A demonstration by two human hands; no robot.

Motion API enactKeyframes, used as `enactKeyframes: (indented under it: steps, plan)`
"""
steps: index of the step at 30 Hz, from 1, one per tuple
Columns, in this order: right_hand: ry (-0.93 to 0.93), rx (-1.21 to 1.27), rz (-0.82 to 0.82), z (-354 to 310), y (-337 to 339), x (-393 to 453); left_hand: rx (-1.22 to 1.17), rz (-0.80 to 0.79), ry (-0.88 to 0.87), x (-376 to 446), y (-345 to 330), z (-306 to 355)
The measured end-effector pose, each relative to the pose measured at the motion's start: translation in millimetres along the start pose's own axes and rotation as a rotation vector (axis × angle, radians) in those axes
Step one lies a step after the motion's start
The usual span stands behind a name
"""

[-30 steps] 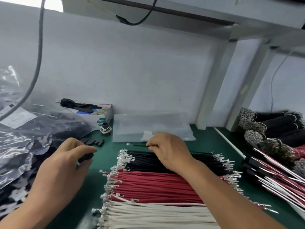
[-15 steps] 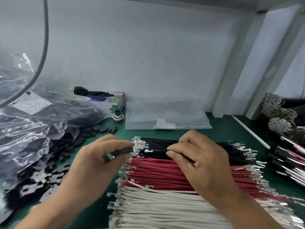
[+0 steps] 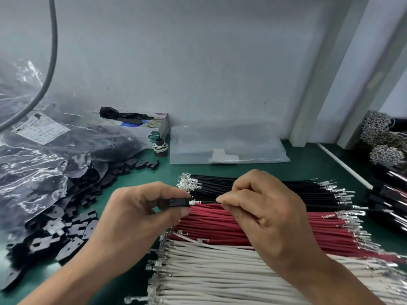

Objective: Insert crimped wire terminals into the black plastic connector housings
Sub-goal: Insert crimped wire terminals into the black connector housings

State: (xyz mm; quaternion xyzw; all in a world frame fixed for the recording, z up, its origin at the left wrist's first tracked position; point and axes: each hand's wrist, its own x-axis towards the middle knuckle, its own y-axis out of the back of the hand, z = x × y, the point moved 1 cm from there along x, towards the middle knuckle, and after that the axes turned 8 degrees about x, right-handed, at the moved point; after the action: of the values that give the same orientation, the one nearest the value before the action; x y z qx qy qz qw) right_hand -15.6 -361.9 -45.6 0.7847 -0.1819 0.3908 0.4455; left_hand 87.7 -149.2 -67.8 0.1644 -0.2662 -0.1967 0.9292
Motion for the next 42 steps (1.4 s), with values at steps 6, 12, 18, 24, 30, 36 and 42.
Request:
enactKeyframes:
  steps: [6,12,18,24,30,36,42]
  plan:
    - [-0.013,0.014,-0.007,-0.5,0.0,-0.5,-0.034,-0.041,0.008,0.7,0.4,1.9]
    - [-0.111,0.116,-0.026,2.3,-1.0,-3.5,-0.073,-0.095,-0.019,0.9,-0.6,4.9]
    - [-0.08,0.088,-0.044,-1.1,-2.5,-2.4,-0.076,-0.105,-0.052,0.5,-1.7,7.2]
    - [-0.141,0.19,-0.06,-6.4,-8.8,-2.0,0.047,-0.096,-0.1,-0.5,0.2,14.7]
    - [-0.185,0.255,-0.114,-10.1,-13.8,-3.3,0.18,-0.083,-0.115,-3.4,-2.8,17.7]
    - [-0.142,0.185,-0.121,-11.7,-18.4,-1.5,0.183,-0.065,-0.116,-4.2,-4.2,20.3]
    - [-0.051,0.133,-0.09,-14.5,-19.0,-2.2,0.213,-0.065,-0.128,-6.1,-4.5,22.7]
